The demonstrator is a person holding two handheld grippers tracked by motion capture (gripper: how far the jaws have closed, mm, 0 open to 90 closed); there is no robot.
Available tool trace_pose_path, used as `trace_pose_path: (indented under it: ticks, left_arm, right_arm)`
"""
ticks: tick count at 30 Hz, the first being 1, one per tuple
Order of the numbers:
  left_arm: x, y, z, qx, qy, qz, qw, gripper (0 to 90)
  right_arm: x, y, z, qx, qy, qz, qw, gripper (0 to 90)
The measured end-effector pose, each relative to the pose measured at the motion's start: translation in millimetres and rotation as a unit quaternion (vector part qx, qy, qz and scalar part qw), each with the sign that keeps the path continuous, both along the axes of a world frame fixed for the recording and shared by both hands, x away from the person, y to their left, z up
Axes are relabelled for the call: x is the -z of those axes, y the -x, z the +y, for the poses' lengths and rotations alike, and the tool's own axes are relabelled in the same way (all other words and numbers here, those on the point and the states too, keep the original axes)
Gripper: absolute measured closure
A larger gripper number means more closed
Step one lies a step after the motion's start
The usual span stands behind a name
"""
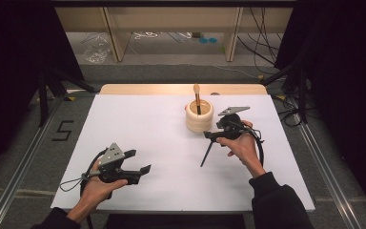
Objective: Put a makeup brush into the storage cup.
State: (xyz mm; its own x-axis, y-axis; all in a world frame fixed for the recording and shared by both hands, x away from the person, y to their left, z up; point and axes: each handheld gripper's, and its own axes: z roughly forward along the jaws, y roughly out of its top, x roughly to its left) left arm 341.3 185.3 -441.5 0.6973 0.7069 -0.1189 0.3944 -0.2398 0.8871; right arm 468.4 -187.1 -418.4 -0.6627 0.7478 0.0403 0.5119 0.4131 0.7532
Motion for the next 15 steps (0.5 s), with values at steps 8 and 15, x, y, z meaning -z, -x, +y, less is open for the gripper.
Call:
trace_pose_path:
  ticks: [8,15]
  left_arm:
    - [0.0,-1.9,-0.9,0.005,-0.008,-0.004,1.0,19.3]
    - [0.4,-1.7,-0.9,-0.002,0.0,0.002,1.0,19.4]
  right_arm:
    - [3.7,1.3,1.9,0.002,0.005,0.019,0.9998,31.4]
    - [9.4,0.3,4.3,0.005,0.012,0.028,0.9995,31.4]
